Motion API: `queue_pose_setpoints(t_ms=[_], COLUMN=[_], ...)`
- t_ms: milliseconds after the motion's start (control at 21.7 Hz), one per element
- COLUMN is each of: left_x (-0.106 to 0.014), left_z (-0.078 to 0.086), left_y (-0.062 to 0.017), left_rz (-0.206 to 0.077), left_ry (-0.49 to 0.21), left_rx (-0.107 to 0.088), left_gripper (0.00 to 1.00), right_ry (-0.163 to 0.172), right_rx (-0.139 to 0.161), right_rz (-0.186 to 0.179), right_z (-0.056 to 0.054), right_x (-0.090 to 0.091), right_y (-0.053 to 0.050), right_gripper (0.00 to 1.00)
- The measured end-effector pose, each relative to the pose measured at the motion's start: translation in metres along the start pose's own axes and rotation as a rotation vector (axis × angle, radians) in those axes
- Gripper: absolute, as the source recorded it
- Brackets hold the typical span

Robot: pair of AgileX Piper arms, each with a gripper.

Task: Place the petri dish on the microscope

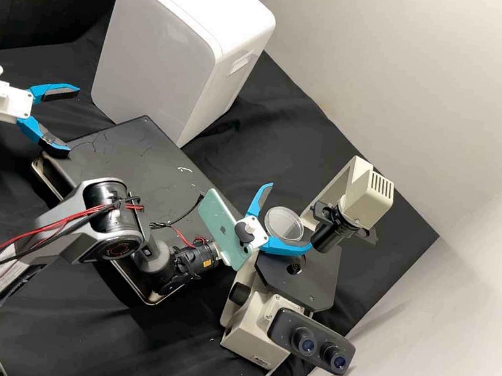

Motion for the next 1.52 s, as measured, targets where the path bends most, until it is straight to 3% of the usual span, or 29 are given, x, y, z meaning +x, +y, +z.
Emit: queue_pose_setpoints(t_ms=[460,1197,1519], left_x=[0.0000,0.0037,0.0052], left_z=[0.0004,0.0012,0.0013], left_y=[0.0000,0.0004,0.0017], left_rz=[0.000,0.007,0.014], left_ry=[-0.001,0.001,0.001], left_rx=[0.000,-0.003,-0.003], left_gripper=[1.00,1.00,1.00], right_ry=[0.001,0.031,0.031], right_rx=[-0.001,-0.038,-0.038], right_rz=[0.002,-0.034,-0.034], right_z=[-0.0001,0.0066,0.0066], right_x=[0.0000,-0.0024,-0.0024], right_y=[0.0009,0.0057,0.0057], right_gripper=[1.00,1.00,1.00])
